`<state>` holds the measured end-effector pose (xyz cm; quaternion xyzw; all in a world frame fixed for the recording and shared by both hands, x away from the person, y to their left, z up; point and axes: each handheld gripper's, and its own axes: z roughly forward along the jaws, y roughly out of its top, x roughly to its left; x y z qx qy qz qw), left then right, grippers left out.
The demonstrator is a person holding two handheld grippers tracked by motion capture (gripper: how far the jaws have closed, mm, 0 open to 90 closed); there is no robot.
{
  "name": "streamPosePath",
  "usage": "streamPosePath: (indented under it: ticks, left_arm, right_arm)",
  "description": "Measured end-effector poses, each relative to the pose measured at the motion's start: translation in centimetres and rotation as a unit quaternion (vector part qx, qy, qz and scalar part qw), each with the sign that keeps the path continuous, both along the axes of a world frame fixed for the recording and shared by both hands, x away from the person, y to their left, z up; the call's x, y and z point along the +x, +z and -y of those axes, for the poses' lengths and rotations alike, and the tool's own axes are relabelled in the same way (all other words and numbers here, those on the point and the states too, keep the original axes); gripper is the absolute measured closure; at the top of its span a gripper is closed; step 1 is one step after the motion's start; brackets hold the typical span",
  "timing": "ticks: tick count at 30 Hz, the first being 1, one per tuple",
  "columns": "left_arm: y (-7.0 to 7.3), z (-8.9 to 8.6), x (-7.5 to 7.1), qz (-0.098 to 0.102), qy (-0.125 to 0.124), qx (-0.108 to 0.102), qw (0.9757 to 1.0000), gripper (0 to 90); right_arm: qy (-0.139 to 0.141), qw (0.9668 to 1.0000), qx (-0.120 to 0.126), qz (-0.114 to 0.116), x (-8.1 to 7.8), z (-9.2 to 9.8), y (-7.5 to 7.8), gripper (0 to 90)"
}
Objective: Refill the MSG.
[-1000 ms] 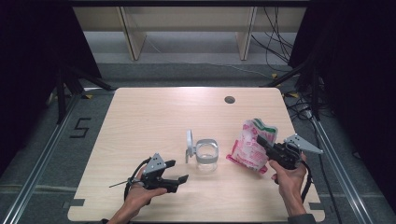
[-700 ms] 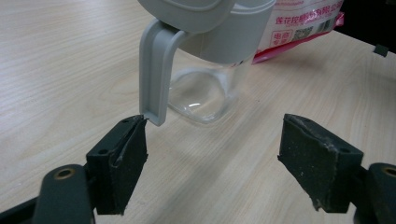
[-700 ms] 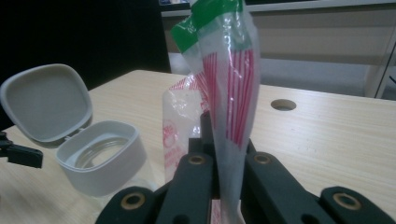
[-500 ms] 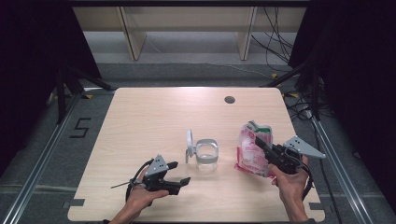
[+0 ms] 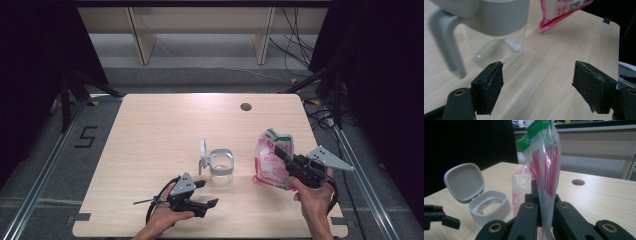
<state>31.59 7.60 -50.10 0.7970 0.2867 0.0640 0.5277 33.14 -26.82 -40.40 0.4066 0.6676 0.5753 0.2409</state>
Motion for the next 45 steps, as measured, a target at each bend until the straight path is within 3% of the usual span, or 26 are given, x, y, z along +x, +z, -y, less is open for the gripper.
streamPosePath:
  ticks: [1,3,4,9,12,13,17,18,19,21,22,23,25,27,31,36,38,43,45]
  left_arm:
    - [-0.1,0.5,-0.1,0.002,-0.002,-0.003,1.0000,24.7]
    - [-0.3,1.5,-0.1,0.008,-0.011,-0.002,0.9999,25.0]
    - [-0.3,2.0,-0.2,0.004,-0.008,-0.008,0.9999,25.2]
    - [0.2,3.4,0.0,0.015,-0.010,-0.014,0.9998,26.4]
    - [0.5,4.1,0.2,0.020,-0.016,-0.016,0.9995,27.2]
    - [0.6,4.5,0.2,0.021,-0.013,-0.017,0.9996,27.3]
    - [0.7,6.3,0.3,0.030,-0.015,-0.022,0.9992,28.7]
    - [0.6,6.8,0.3,0.028,-0.017,-0.028,0.9991,29.0]
    - [0.6,7.2,0.3,0.032,-0.017,-0.028,0.9989,29.4]
    - [0.6,7.9,0.2,0.031,-0.013,-0.028,0.9990,29.2]
    - [0.4,8.3,0.4,0.034,-0.015,-0.034,0.9987,29.3]
    - [0.4,8.5,0.3,0.030,-0.013,-0.032,0.9989,29.3]
    - [0.2,9.1,0.5,0.048,-0.003,-0.018,0.9987,29.4]
    - [0.1,9.6,0.6,0.049,0.005,-0.018,0.9986,29.8]
    - [-0.3,10.1,0.4,0.050,0.002,-0.023,0.9985,29.8]
    - [-0.3,10.4,0.5,0.049,0.015,-0.024,0.9984,32.1]
    - [-0.3,10.5,0.5,0.051,0.023,-0.021,0.9982,34.9]
    - [-0.6,10.8,0.4,0.071,0.028,-0.018,0.9969,41.2]
    - [-0.6,10.9,0.2,0.075,0.029,-0.006,0.9968,43.9]
  right_arm:
    - [0.004,0.9999,-0.011,0.003,0.0,0.1,0.2,90.0]
    - [0.000,1.0000,-0.002,0.005,-0.4,0.0,0.6,90.0]
    - [0.004,0.9999,-0.011,0.009,-0.4,0.1,0.8,90.0]
    - [0.007,0.9997,0.004,0.025,-1.1,-0.2,1.5,90.0]
    - [0.008,0.9996,0.008,0.025,-1.4,-0.3,1.8,90.0]
    - [0.008,0.9996,-0.003,0.027,-1.6,-0.3,2.0,90.0]
    - [0.009,0.9997,0.008,0.020,-2.2,-0.6,2.2,90.0]
    - [0.011,0.9997,0.005,0.023,-2.2,-0.6,2.3,90.0]
    - [0.013,0.9991,-0.001,0.041,-2.0,-0.6,2.3,90.0]
    - [0.017,0.9993,0.008,0.032,-2.4,-0.8,2.5,90.0]
    - [0.020,0.9992,0.000,0.033,-2.3,-0.7,2.6,90.0]
    - [0.021,0.9992,0.011,0.033,-2.5,-0.9,2.6,90.0]
    - [0.024,0.9990,0.007,0.038,-2.5,-1.0,2.7,90.0]
    - [0.028,0.9989,0.005,0.037,-2.6,-1.1,2.8,90.0]
    - [0.039,0.9986,0.011,0.035,-2.8,-1.4,3.0,90.0]
    - [0.042,0.9983,0.008,0.040,-2.9,-1.8,3.1,90.0]
    - [0.052,0.9982,0.002,0.030,-3.0,-2.0,3.1,90.0]
    - [0.064,0.9976,0.004,0.027,-2.9,-2.5,2.9,90.0]
    - [0.066,0.9973,0.011,0.031,-2.9,-2.8,2.8,90.0]
